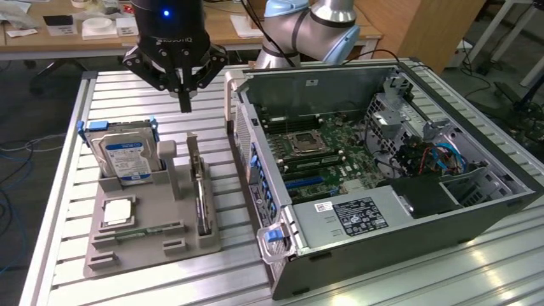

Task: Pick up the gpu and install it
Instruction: 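Reach for the gpu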

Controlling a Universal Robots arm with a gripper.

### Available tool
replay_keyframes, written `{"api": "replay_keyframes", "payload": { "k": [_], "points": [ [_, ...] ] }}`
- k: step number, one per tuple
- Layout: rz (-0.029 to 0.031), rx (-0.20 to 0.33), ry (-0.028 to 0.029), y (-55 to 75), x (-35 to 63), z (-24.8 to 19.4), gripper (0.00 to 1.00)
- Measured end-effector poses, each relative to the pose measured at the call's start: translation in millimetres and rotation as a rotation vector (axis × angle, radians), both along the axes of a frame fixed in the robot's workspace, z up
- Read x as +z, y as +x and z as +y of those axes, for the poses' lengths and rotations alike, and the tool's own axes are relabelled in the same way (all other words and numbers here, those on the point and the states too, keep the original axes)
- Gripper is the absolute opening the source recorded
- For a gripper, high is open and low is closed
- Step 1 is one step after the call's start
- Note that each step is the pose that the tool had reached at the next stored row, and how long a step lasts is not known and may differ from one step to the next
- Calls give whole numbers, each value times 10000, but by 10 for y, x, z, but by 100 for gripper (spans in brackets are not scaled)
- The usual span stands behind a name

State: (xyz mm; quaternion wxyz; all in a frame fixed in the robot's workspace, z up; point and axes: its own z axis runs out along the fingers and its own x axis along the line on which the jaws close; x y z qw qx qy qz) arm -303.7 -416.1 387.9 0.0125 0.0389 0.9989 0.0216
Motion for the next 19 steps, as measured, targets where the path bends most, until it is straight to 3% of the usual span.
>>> {"api": "replay_keyframes", "payload": {
  "k": [4,14,19],
  "points": [
    [0,2,0,0,0,-13,11],
    [0,0,-1,-1,0,-121,11],
    [0,0,-1,-1,0,-124,11]
  ]
}}
